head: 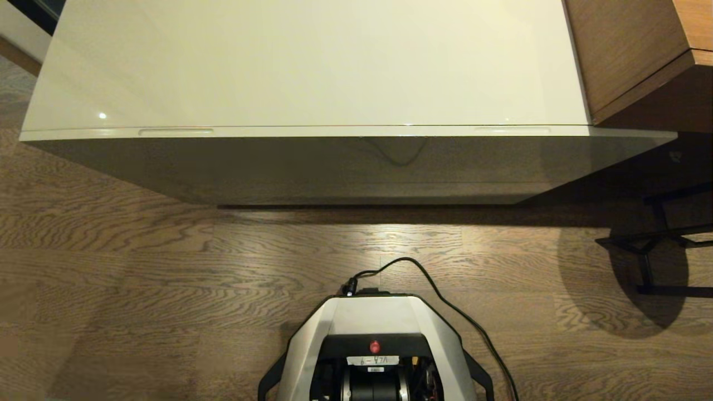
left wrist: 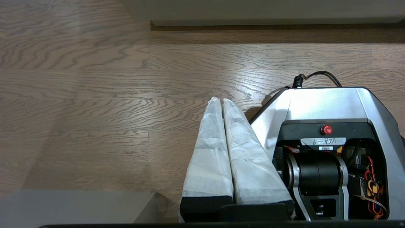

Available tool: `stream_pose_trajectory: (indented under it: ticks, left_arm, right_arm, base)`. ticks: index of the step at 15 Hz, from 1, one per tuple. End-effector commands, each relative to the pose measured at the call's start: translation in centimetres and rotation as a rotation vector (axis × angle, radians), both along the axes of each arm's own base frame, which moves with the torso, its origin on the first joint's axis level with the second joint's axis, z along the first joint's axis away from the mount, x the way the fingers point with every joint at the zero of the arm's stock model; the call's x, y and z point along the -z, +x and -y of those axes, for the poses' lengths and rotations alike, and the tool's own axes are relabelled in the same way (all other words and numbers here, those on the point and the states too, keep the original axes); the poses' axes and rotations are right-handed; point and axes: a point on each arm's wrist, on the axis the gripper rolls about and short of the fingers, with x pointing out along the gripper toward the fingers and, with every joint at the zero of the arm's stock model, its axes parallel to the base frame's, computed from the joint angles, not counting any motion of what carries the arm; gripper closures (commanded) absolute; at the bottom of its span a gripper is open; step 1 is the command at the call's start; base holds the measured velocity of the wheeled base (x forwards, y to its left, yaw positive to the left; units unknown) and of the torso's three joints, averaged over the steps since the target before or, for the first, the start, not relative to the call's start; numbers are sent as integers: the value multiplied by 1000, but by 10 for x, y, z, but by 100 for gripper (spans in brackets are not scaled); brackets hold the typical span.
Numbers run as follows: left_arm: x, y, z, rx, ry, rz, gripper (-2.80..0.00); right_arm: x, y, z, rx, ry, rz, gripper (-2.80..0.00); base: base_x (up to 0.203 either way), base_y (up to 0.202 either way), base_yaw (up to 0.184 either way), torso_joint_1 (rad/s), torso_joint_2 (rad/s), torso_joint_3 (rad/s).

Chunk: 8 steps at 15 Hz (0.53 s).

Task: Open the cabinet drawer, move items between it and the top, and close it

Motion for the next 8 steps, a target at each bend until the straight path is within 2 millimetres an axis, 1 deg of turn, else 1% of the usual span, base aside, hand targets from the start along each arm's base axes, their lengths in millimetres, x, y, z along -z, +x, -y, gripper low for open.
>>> stream_pose_trajectory:
  ticks: [1, 8]
  left_arm:
    - [0, 0, 0, -2, 0, -1, 0]
    - [0, 0, 0, -2, 0, -1, 0]
  right_arm:
    - [0, 0, 0, -1, -1, -2, 0]
    - [0, 0, 0, -1, 0, -2, 0]
  base:
    - [0, 0, 0, 0, 0, 0]
    - [0, 0, 0, 0, 0, 0]
